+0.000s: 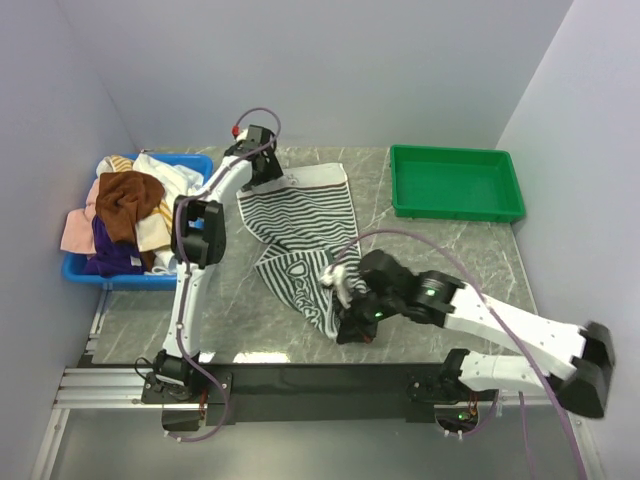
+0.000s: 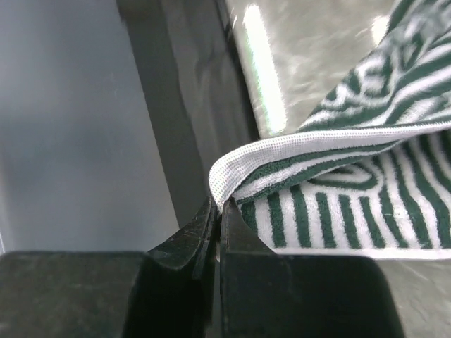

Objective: Fold and stack the towels
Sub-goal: Flatten out the crumpled towel

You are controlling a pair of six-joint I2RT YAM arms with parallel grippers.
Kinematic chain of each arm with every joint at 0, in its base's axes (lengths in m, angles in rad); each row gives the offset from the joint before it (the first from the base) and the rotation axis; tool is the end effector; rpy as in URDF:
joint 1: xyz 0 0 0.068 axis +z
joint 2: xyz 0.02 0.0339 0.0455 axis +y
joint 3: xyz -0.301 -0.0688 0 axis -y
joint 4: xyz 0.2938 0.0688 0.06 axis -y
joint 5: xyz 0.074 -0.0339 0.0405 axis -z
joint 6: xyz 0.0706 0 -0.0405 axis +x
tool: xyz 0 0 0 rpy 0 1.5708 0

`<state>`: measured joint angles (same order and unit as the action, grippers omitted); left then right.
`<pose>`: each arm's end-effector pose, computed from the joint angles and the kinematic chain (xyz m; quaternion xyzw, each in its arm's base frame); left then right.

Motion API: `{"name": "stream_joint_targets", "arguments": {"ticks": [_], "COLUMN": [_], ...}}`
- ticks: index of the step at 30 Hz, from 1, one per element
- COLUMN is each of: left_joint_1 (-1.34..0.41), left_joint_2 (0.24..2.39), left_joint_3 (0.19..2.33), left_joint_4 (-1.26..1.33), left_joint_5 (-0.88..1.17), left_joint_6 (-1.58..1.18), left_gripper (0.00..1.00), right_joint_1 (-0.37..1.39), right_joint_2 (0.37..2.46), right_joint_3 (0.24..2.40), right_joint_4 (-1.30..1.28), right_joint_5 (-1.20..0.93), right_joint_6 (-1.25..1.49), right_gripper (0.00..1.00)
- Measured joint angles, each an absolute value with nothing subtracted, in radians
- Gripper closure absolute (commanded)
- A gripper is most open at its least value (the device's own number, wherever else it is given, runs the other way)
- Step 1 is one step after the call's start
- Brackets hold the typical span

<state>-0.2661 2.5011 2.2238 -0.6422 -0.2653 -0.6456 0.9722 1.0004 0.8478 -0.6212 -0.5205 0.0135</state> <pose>0.6286 -0.1522 0.1576 -0.2187 0.9143 -0.0271 0.3399 0.1140 0.2294 0.2870 -0.4993 0.7442 0.3863 0.2181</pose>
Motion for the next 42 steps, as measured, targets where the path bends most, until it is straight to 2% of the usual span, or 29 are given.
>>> {"name": "stream_joint_targets", "arguments": {"ticks": [2, 4, 5, 8, 11, 13, 16, 20, 25, 32, 37, 42], "left_joint_1": [-0.248, -0.229, -0.221, -0.205, -0.206, -0.211, -0.216, -0.220, -0.219, -0.219, -0.219, -0.215], "left_joint_2": [2.497, 2.474, 2.447, 2.333, 2.185, 2.074, 1.865, 1.602, 1.281, 0.949, 0.886, 0.915], "left_joint_3": [2.226, 2.203, 2.167, 2.049, 1.952, 1.897, 1.789, 1.623, 1.356, 0.960, 0.843, 0.842], "left_joint_4": [-0.633, -0.614, -0.598, -0.590, -0.588, -0.588, -0.579, -0.568, -0.532, -0.479, -0.457, -0.420], "left_joint_5": [-0.246, -0.221, -0.211, -0.185, -0.160, -0.147, -0.128, -0.133, -0.193, -0.284, -0.295, -0.289], "left_joint_6": [-0.643, -0.642, -0.640, -0.638, -0.638, -0.639, -0.640, -0.638, -0.607, -0.539, -0.534, -0.526], "left_gripper": [0.14, 0.13, 0.12, 0.09, 0.06, 0.04, 0.01, 0.01, 0.02, 0.02, 0.03, 0.04], "right_joint_1": [1.033, 1.080, 1.097, 1.108, 1.106, 1.091, 0.986, 0.725, 0.573, 0.545, 0.538, 0.538], "right_joint_2": [1.099, 1.186, 1.224, 1.297, 1.298, 1.276, 1.218, 1.190, 1.316, 1.582, 1.705, 1.750], "right_joint_3": [0.881, 0.907, 0.913, 0.915, 0.920, 0.933, 0.951, 0.939, 0.925, 0.930, 0.931, 0.935], "right_joint_4": [-0.656, -0.691, -0.705, -0.754, -0.770, -0.762, -0.681, -0.466, -0.257, -0.081, -0.012, 0.017], "right_joint_5": [-0.505, -0.482, -0.470, -0.446, -0.429, -0.423, -0.426, -0.410, -0.413, -0.427, -0.402, -0.353], "right_joint_6": [-0.007, -0.022, -0.027, -0.039, -0.041, -0.033, 0.026, 0.168, 0.303, 0.410, 0.455, 0.468], "right_gripper": [0.99, 0.86, 0.62, 0.28, 0.18, 0.18, 0.25, 0.46, 0.47, 0.42, 0.41, 0.34]}}
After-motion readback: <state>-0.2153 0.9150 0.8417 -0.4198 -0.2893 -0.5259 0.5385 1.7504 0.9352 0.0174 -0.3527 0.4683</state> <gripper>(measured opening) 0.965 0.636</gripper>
